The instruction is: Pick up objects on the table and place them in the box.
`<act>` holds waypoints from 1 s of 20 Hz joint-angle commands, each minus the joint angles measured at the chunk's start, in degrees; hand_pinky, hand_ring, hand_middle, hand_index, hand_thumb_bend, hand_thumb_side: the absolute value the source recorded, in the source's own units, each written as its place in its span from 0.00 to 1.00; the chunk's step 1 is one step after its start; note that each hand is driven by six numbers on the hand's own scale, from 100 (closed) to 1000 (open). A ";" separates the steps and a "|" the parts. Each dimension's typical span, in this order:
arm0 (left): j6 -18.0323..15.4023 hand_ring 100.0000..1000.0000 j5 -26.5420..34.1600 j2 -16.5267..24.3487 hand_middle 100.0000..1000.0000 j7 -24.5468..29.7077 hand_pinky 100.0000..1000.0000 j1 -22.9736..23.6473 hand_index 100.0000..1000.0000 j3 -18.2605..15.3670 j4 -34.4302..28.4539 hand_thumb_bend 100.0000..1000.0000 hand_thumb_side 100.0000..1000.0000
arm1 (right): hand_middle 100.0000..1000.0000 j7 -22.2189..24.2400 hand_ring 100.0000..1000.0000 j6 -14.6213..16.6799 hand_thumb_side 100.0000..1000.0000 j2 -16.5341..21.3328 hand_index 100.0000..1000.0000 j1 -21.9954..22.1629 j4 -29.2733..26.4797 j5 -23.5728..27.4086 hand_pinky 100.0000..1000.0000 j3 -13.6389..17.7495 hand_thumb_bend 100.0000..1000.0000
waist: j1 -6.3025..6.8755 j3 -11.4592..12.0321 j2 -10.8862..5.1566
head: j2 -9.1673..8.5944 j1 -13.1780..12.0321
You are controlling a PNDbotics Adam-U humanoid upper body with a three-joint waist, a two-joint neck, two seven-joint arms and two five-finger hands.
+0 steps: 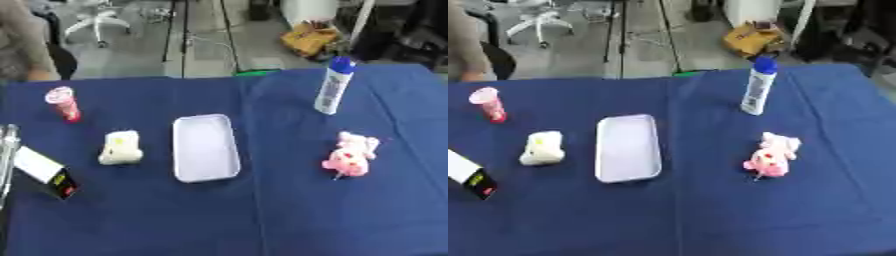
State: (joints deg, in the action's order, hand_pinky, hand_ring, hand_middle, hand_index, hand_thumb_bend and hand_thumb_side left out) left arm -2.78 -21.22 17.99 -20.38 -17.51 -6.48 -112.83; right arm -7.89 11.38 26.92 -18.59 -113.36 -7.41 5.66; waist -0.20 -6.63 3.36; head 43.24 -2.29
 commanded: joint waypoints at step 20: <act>0.27 0.70 -0.39 0.13 0.74 0.54 0.77 0.06 0.85 -0.99 0.71 0.34 0.94 | 0.76 -0.28 0.78 -1.46 0.64 0.31 0.88 -0.27 -1.20 -0.10 0.74 0.86 0.22 | 0.61 -0.08 -0.46 | 0.86 -2.72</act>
State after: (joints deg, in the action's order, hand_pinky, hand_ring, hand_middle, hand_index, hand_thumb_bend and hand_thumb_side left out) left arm -2.52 -21.28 17.53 -20.13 -17.06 -6.92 -111.60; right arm -8.11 10.05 26.47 -18.33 -113.48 -7.28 5.97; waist -0.20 -6.69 3.36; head 43.48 -4.59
